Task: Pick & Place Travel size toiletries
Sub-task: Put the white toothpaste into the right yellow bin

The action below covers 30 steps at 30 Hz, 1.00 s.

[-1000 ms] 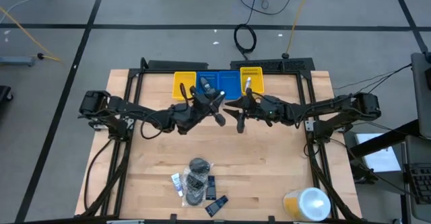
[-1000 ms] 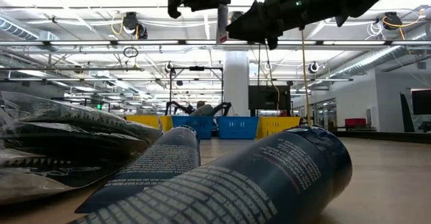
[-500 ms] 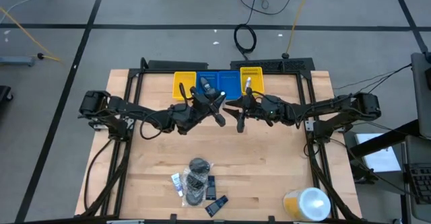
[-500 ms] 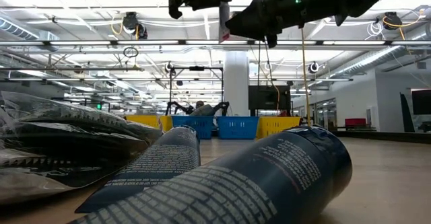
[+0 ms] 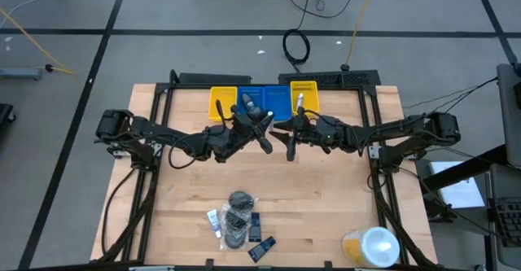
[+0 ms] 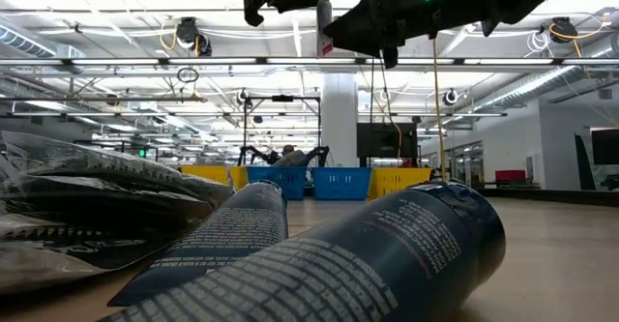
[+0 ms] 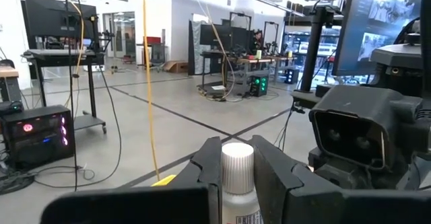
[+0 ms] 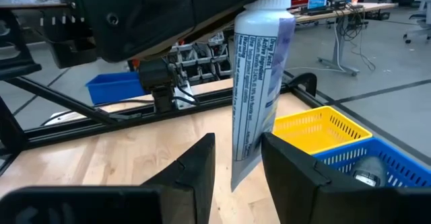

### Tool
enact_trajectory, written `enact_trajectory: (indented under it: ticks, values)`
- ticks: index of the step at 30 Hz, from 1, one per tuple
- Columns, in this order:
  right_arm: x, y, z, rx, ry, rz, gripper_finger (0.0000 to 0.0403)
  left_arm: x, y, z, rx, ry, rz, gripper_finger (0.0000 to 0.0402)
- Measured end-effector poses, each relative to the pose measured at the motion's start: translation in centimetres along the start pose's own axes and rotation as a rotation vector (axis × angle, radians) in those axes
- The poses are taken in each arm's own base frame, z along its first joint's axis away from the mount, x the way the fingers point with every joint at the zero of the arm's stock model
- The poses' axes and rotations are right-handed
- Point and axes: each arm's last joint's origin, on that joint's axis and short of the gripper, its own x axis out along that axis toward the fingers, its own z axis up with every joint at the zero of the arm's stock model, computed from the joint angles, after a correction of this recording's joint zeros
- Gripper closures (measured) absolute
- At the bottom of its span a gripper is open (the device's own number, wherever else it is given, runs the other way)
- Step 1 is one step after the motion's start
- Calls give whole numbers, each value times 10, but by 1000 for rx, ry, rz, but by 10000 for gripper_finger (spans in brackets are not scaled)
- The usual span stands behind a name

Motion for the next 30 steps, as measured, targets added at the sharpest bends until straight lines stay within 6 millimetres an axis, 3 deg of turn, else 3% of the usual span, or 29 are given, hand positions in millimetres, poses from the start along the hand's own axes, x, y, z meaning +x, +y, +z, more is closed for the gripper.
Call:
enact_trajectory:
  ticks: [19,26,30]
  values:
    - [13,-2,-8,13,-47,60,323,0,0,0,-6,3,5,360]
    - [12,-3,-8,8,-31,41,388,-1,-1,-1,16,8,13,362]
    - [12,-3,-9,2,-23,40,397,-2,-1,-1,31,13,24,362]
